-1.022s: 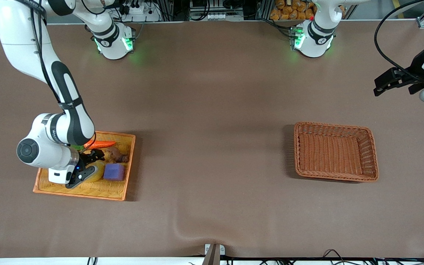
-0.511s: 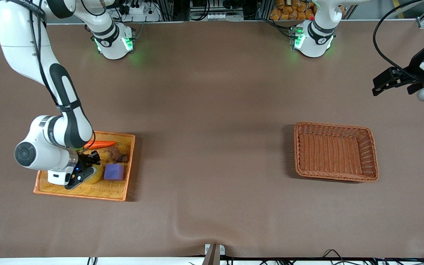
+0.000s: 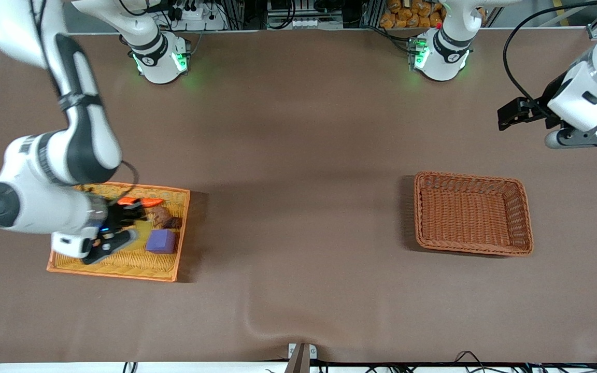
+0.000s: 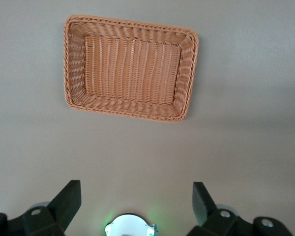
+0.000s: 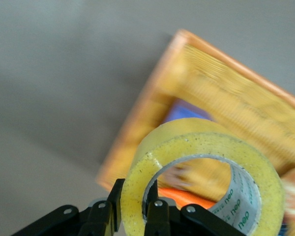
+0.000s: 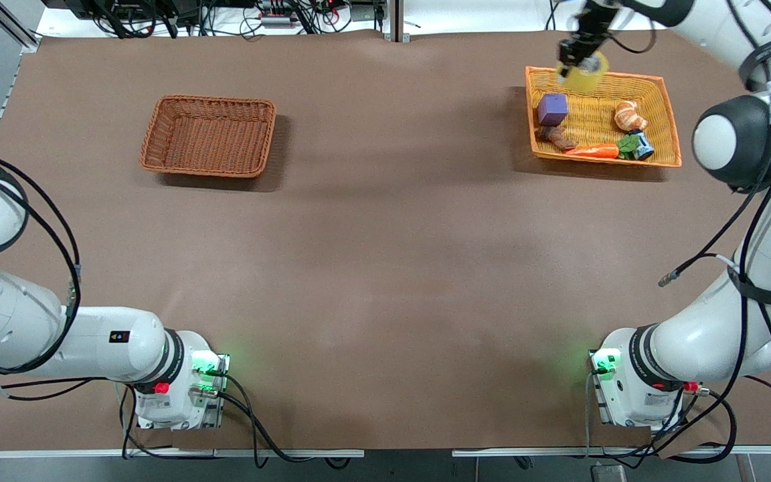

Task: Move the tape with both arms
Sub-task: 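Lift the tape with the right gripper and set it mid-table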

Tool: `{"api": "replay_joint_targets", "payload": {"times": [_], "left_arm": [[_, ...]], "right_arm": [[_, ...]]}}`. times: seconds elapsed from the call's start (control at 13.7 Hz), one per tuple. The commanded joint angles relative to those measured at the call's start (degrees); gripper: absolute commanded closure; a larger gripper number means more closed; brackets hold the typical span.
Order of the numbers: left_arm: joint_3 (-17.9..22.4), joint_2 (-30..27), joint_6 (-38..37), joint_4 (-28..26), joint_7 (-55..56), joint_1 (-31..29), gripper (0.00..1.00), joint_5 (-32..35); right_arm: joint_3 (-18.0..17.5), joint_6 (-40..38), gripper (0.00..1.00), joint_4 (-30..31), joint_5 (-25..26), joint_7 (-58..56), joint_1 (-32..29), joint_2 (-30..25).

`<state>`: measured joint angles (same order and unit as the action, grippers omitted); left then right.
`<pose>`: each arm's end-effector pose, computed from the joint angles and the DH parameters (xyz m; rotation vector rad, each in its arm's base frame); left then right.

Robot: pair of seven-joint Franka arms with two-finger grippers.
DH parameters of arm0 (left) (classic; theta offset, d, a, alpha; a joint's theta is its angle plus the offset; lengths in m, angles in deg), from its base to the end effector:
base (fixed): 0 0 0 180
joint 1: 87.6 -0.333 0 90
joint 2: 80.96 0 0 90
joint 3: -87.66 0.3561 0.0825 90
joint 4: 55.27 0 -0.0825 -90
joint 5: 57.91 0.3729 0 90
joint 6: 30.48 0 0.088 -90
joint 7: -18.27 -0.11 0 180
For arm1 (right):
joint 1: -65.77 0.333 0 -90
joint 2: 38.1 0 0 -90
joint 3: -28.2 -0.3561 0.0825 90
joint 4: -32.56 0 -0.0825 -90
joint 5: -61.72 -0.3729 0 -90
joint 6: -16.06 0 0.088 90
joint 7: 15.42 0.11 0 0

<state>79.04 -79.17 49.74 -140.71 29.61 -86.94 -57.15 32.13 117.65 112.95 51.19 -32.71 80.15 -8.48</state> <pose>0.5294 -0.0832 0.6670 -3.1054 -0.0578 0.1843 0.6812 0.1521 0.4315 -2.9117 -0.6519 0.2043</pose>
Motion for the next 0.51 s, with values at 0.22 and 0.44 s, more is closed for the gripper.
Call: {"api": "replay_joint_targets", "payload": {"times": [0.22, 0.44], "left_arm": [[-0.09, 0.25, -0.77, 0.80, 0.88, -0.05, 0.00, -0.06], [-0.09, 0.85, -0.68, 2.03, 0.88, 0.30, 0.00, 0.38]], "right_arm": [[-0.77, 12.81, 1.00, -3.32, -3.80, 35.41, 20.30, 8.07], [-0.77, 21.44, 1.00, -3.32, -3.71, 45.75, 27.17, 13.52]]}}
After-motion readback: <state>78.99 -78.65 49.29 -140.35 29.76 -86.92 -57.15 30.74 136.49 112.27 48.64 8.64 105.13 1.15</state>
